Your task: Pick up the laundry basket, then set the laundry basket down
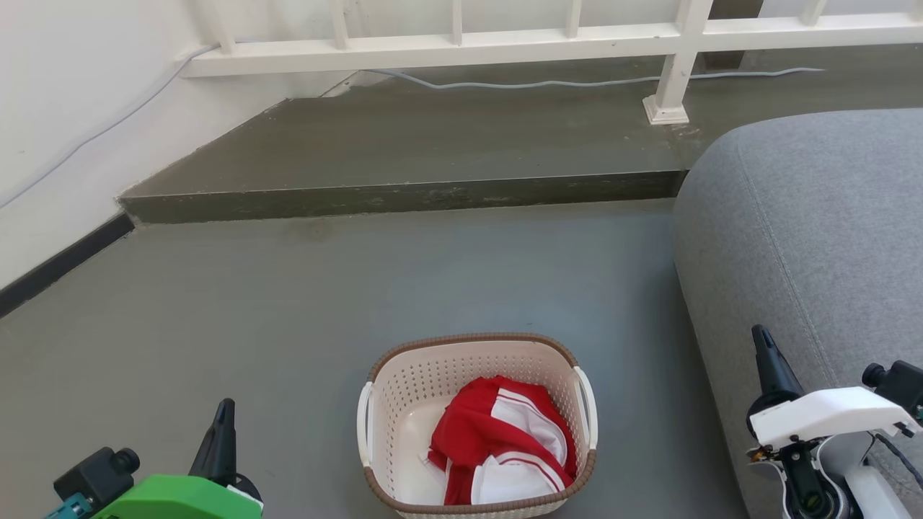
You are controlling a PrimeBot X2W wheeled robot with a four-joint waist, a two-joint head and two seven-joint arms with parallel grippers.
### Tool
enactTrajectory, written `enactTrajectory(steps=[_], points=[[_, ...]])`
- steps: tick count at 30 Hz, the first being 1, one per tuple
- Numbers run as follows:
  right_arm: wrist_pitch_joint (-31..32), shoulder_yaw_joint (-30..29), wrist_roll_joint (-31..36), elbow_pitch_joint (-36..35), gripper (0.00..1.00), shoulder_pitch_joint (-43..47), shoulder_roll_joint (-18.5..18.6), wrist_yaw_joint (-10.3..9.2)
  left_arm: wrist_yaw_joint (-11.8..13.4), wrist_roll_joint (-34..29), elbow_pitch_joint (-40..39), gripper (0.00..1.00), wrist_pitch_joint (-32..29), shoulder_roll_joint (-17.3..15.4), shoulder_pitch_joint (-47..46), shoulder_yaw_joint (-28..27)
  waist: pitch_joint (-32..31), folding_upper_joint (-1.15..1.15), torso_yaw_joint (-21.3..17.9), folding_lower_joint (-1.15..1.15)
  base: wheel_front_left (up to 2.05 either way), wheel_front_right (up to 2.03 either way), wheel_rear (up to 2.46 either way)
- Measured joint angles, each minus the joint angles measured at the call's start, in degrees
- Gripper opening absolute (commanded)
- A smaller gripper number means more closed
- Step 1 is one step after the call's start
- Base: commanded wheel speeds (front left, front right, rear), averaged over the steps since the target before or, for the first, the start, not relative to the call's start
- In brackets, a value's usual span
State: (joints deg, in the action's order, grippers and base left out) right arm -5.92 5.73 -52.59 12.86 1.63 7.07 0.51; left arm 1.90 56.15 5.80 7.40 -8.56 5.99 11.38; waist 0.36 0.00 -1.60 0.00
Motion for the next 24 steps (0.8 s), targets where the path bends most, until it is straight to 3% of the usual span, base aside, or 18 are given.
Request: enactTrajectory(steps=[24], points=[[4.7, -5.1, -18.8, 1.1, 0.00, -1.7, -1.6, 2.55, -3.5, 18.5, 3.5, 0.00, -4.3, 0.7, -3.3, -4.4, -0.1, 0.00, 0.7, 0.00, 0.00, 0.00, 0.00]])
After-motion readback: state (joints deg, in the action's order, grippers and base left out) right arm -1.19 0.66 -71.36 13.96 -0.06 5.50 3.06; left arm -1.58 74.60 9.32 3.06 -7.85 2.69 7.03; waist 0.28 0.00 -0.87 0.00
